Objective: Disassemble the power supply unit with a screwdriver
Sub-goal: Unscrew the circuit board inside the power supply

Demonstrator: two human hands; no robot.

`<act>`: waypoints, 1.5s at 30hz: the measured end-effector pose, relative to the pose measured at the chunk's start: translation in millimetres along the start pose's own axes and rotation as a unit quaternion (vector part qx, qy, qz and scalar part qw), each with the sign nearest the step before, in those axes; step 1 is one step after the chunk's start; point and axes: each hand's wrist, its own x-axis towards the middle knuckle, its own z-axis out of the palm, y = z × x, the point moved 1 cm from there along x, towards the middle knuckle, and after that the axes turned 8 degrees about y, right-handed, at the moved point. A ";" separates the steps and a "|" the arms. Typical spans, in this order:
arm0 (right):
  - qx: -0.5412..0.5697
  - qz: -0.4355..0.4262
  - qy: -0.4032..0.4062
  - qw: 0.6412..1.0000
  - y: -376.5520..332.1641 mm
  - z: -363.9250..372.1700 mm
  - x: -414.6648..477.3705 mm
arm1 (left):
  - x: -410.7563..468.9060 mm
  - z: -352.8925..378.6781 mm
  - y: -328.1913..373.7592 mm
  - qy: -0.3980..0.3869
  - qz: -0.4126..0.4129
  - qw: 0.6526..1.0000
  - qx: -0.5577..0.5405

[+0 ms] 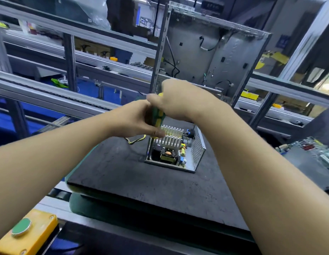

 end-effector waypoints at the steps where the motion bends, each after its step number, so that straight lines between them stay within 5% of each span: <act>1: -0.012 -0.025 -0.016 1.000 -0.8 -3.7 0.6 | -1.6 -0.8 0.8 -0.010 0.009 1.000 -0.002; 5: -0.010 -0.074 -0.083 0.994 -1.9 -13.0 -2.5 | -9.8 -7.4 -5.2 -0.045 -0.001 0.991 -0.123; 13: -0.019 0.046 -0.049 0.998 -2.0 -3.8 -0.4 | -7.6 -0.1 -4.1 0.011 0.024 0.998 -0.051; 16: -0.043 0.011 -0.015 0.999 0.4 3.6 3.8 | -4.6 2.1 -3.4 0.020 0.027 0.999 -0.030; 23: 0.076 -0.034 -0.138 0.987 0.8 -11.7 -1.8 | -15.9 -0.5 -6.4 -0.043 0.009 0.980 -0.194; 30: -0.011 0.019 -0.013 1.000 -4.8 3.5 -0.3 | -7.7 9.5 5.6 0.049 0.005 0.998 -0.027; 34: 0.016 -0.029 -0.040 0.999 -1.7 -0.7 -2.9 | -17.0 3.7 -3.1 -0.009 -0.005 0.991 -0.131; 38: 0.101 -0.024 -0.054 0.993 -3.1 -0.9 -8.5 | -20.2 3.7 -12.3 0.033 -0.004 0.986 -0.162; 42: 0.035 0.067 -0.016 0.997 -4.3 4.8 -6.5 | -17.6 11.4 -5.6 0.052 -0.001 0.992 -0.118; 45: -0.013 0.041 0.028 0.999 -2.5 6.2 -4.2 | -13.7 15.7 -2.6 0.079 0.020 0.996 -0.022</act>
